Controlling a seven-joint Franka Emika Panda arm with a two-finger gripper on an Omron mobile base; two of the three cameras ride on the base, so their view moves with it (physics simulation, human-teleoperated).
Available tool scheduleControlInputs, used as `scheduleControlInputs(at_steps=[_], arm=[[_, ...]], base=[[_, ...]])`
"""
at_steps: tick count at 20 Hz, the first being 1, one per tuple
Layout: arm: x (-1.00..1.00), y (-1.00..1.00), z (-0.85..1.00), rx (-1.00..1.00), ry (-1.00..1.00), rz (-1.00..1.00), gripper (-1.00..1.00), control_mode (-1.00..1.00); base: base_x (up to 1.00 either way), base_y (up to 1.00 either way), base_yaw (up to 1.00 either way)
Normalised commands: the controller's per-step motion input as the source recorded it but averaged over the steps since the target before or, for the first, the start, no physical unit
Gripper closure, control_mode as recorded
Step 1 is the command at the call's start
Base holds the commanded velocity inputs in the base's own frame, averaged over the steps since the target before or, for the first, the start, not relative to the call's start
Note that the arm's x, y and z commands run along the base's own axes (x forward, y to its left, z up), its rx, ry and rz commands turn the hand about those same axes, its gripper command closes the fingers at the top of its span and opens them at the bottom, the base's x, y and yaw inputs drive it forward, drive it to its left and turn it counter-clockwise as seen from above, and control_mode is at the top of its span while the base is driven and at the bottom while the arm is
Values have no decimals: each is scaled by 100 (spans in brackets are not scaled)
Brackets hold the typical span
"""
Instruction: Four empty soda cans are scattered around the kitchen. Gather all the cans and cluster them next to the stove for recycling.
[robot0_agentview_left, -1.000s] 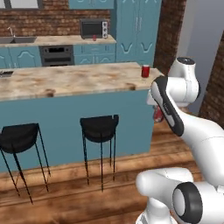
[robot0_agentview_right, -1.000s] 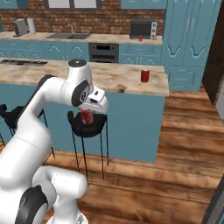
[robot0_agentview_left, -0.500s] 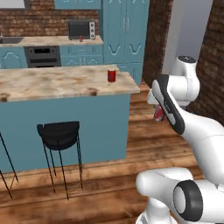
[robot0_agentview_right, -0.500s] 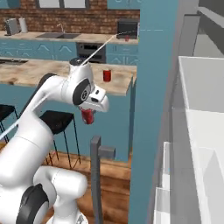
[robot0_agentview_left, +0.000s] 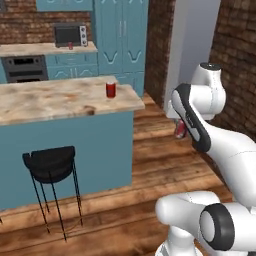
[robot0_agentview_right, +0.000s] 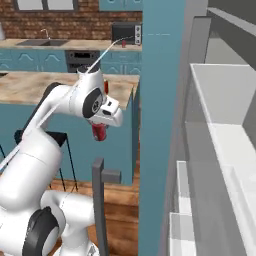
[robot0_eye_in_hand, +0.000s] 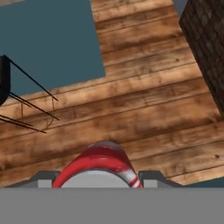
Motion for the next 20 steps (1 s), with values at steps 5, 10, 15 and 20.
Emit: scheduleControlInputs(at_steps=[5, 10, 15, 20], arm=[[0, 0, 0, 0, 0, 0, 100, 100], [0, 0, 0, 0, 0, 0, 100, 100], [0, 0, 0, 0, 0, 0, 100, 100], [0, 0, 0, 0, 0, 0, 100, 100]], base=[[-6, 55, -38], [16, 69, -59], [90, 84, -50], [100, 39, -30]])
